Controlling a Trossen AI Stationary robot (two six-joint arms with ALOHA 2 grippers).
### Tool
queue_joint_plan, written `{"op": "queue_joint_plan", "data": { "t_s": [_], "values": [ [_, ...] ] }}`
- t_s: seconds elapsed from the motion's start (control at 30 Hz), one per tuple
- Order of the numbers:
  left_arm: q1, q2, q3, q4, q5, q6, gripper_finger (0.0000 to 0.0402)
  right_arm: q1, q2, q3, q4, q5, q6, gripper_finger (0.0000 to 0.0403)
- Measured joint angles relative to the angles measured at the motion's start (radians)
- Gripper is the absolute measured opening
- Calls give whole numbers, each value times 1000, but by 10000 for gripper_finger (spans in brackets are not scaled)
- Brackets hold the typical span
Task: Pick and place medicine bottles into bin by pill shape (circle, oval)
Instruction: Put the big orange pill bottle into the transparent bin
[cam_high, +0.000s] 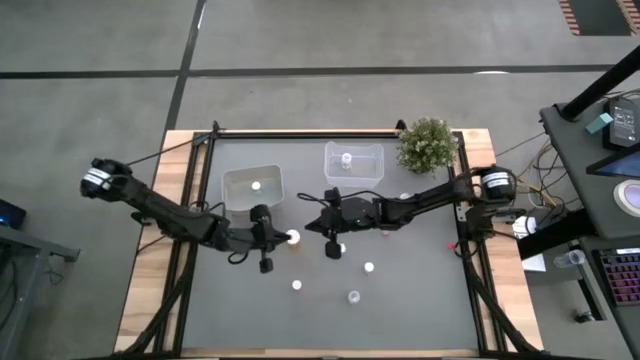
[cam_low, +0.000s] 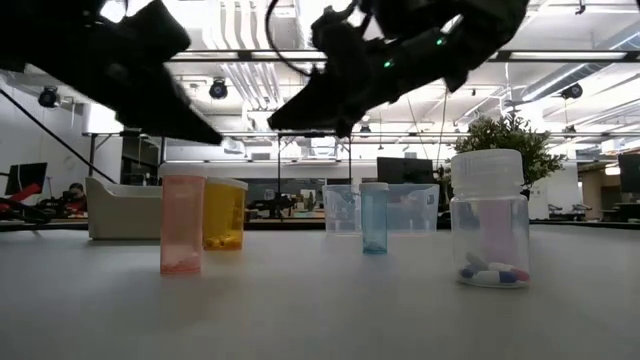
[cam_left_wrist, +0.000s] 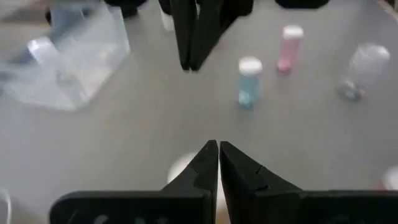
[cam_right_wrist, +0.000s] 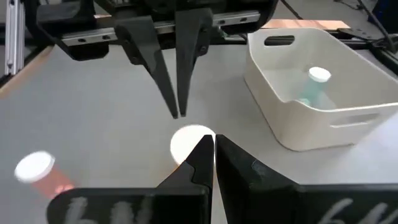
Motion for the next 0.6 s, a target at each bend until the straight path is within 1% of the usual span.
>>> {"op": "queue_joint_plan", "data": {
  "t_s": [0.17, 0.33, 0.47, 0.6],
  "values": [
    [-59, -56, -12, -133, -4, -103, 0, 0, 119, 102, -3, -41, -3, 9],
    [-80, -90, -48, -133, -26, -120, 0, 0, 223, 207, 0, -48, -24, 9],
    [-80, -90, -59, -133, -46, -117, 0, -7, 278, 251, -1, -64, -22, 9],
    [-81, -81, -66, -134, -51, -117, 0, -12, 306, 275, 1, -89, 2, 9]
  ]
}}
